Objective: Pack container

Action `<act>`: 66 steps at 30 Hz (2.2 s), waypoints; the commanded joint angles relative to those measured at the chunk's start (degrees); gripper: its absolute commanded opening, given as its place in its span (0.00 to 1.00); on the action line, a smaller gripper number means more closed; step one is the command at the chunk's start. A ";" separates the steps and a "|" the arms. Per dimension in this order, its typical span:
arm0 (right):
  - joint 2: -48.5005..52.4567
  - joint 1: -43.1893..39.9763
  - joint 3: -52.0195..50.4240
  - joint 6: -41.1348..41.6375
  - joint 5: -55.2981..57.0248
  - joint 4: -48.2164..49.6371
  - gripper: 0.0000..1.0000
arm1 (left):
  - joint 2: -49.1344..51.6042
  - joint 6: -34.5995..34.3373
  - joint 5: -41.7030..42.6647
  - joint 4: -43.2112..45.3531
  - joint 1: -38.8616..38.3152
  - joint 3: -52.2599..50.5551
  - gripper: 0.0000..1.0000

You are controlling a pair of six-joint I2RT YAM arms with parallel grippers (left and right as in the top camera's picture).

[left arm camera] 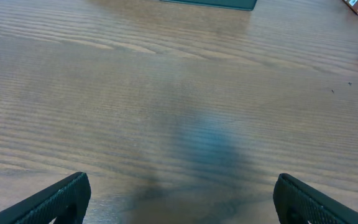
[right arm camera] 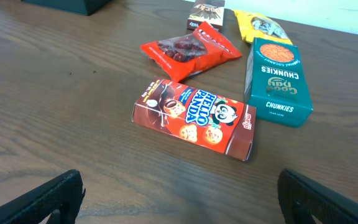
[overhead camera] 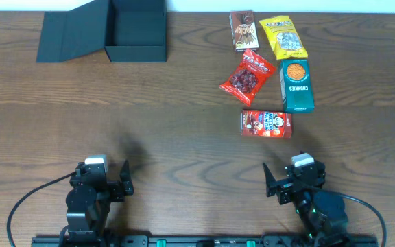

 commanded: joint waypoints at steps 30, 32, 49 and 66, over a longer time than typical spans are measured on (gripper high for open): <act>-0.39 -0.26 -0.61 -0.09 -0.17 -0.22 0.99 | -0.42 -0.83 -0.20 0.11 0.35 -0.44 0.95; -0.39 -0.26 -0.61 -0.09 -0.20 -0.22 0.99 | -0.42 -0.83 -0.20 0.11 0.35 -0.44 0.95; -0.39 -0.26 -0.61 -0.09 -0.17 -0.22 0.99 | -0.42 -26.77 16.48 -0.17 0.35 -0.15 0.95; -0.39 -0.26 -0.61 -0.09 -0.17 -0.20 0.99 | 0.72 -48.50 25.57 23.41 0.35 0.07 0.96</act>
